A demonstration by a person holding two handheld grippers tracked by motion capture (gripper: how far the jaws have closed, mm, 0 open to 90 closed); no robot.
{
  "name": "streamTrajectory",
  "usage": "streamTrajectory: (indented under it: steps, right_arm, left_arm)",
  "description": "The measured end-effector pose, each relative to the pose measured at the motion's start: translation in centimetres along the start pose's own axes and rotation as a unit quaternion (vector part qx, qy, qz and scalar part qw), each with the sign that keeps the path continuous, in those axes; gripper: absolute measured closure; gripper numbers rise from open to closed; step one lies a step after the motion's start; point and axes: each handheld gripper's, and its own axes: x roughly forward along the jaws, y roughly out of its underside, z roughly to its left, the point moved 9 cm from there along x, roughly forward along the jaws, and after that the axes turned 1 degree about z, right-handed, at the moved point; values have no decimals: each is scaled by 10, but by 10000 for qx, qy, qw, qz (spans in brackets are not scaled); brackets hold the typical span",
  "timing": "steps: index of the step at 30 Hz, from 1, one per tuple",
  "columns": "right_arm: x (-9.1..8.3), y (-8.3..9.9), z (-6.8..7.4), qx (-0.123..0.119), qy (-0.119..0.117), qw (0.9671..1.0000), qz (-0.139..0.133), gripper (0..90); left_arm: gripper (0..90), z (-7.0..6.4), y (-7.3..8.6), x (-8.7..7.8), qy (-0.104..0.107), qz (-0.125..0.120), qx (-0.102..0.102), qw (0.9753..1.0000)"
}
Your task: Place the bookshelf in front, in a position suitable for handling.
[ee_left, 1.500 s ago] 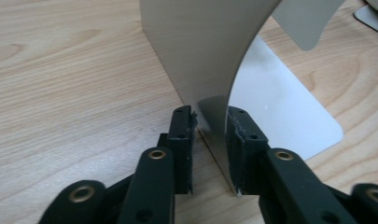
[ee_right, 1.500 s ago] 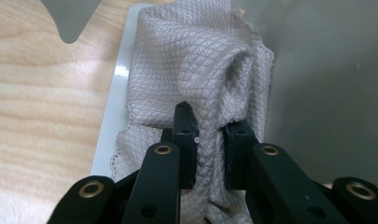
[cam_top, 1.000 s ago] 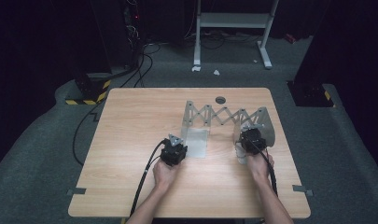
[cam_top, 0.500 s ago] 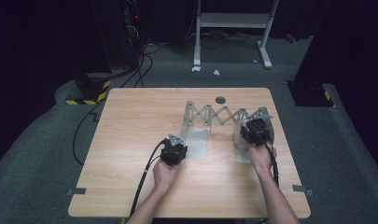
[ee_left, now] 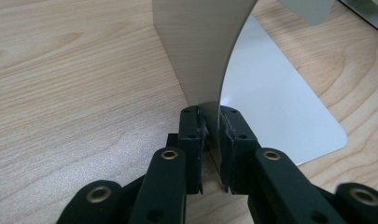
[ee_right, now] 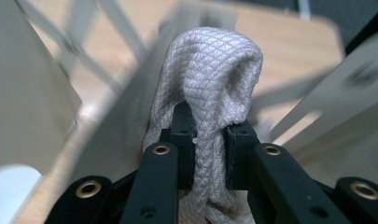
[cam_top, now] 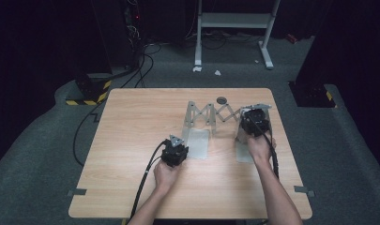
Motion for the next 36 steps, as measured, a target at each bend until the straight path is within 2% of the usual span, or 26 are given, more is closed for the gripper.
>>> streamTrajectory:
  steps: [4,6,8,11,13,15,16,17,18,22,24,27,31,36]
  right_arm:
    - [26,27,2,92,18,9990,438,778]
    - [41,41,-1,308,17,9976,623,778]
    - [43,44,-3,372,54,9973,633,779]
    - [37,40,-10,496,174,9974,487,782]
    - [19,26,-22,475,463,9975,233,784]
    - [15,22,-25,514,490,9973,167,784]
    - [8,15,-29,565,541,9969,42,784]
    - [-4,4,-34,626,595,9961,-192,784]
    - [-4,4,-34,626,595,9961,-192,784]
    - [-26,-19,-41,633,749,9935,-574,782]
    - [-27,-20,-41,624,763,9934,-579,783]
    - [-20,-15,-40,523,828,9942,-452,783]
    - [7,11,-38,446,875,9952,-43,783]
    - [22,27,-38,371,896,9952,164,783]
  left_arm:
    - [797,0,0,0,0,-2,-2,10000]
    - [797,0,0,0,1,-1,-3,10000]
    - [796,0,0,0,3,-1,-4,10000]
    - [797,0,0,0,1,-1,-8,10000]
    - [797,0,0,0,-7,0,5,10000]
    - [798,0,0,0,-7,0,6,10000]
    - [798,0,0,0,-3,-2,4,10000]
    - [801,0,0,0,-2,0,7,10000]
    - [801,0,0,0,3,2,6,10000]
    - [806,-1,0,0,8,7,20,10000]
    - [806,-1,0,0,10,8,18,10000]
    - [806,-1,0,0,10,7,15,10000]
    - [807,-1,0,0,11,0,18,10000]
    - [807,-1,0,0,18,5,11,10000]
